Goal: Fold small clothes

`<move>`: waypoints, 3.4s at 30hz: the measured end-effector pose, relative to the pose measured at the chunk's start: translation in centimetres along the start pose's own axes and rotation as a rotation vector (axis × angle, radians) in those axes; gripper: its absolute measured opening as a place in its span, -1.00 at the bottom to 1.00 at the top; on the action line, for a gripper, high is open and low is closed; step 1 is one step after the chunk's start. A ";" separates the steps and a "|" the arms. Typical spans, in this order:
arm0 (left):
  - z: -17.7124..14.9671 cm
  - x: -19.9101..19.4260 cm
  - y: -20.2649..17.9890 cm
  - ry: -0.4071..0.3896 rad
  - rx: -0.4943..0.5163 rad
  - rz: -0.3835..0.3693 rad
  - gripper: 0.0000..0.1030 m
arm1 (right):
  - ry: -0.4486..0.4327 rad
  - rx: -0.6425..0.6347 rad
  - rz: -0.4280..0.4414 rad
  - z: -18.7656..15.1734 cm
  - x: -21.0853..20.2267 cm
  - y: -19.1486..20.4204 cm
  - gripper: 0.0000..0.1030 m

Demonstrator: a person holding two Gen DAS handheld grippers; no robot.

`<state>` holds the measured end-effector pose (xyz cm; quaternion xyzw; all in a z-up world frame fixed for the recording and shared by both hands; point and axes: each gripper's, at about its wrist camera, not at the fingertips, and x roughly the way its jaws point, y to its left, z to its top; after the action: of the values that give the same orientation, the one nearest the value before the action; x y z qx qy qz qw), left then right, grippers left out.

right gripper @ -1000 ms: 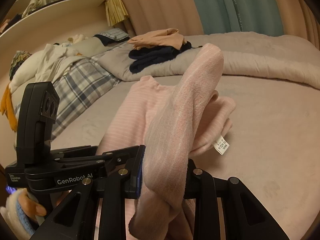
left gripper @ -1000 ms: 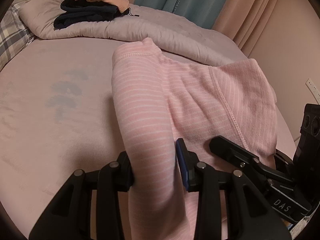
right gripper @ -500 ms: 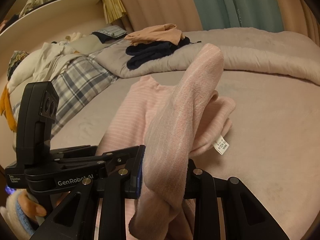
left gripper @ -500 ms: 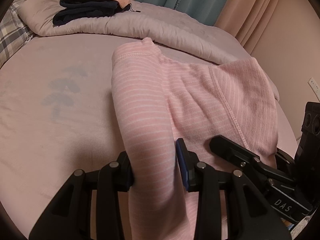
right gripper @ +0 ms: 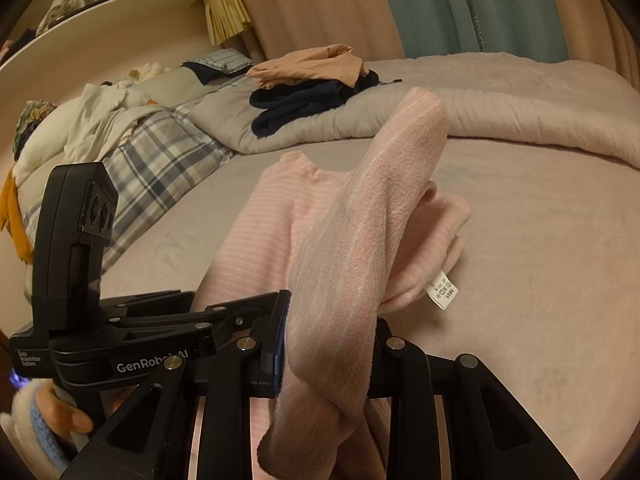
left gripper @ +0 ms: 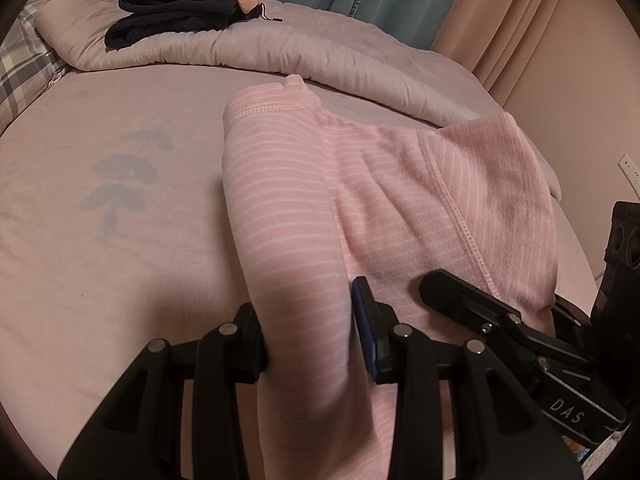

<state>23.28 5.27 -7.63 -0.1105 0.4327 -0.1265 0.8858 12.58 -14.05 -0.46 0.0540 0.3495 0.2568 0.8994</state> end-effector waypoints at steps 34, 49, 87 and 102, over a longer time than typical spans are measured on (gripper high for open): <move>-0.2 2.6 1.3 0.081 -0.027 0.013 -0.30 | 0.088 0.068 -0.002 -0.2 2.1 -1.5 -0.42; -0.3 3.0 1.5 0.091 -0.049 0.025 -0.09 | 0.137 0.216 0.043 -0.7 2.7 -4.4 -0.42; -2.0 1.2 1.8 0.077 -0.018 0.138 0.35 | 0.169 0.315 0.021 -1.4 1.9 -6.4 -0.13; -5.5 -1.7 2.1 0.096 -0.040 0.155 0.33 | 0.184 0.257 -0.045 -3.2 -1.4 -5.4 -0.06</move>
<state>18.21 7.35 -10.36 -0.0882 0.4843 -0.0541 0.8687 11.92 -19.66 -3.55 0.1371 0.4615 0.1936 0.8549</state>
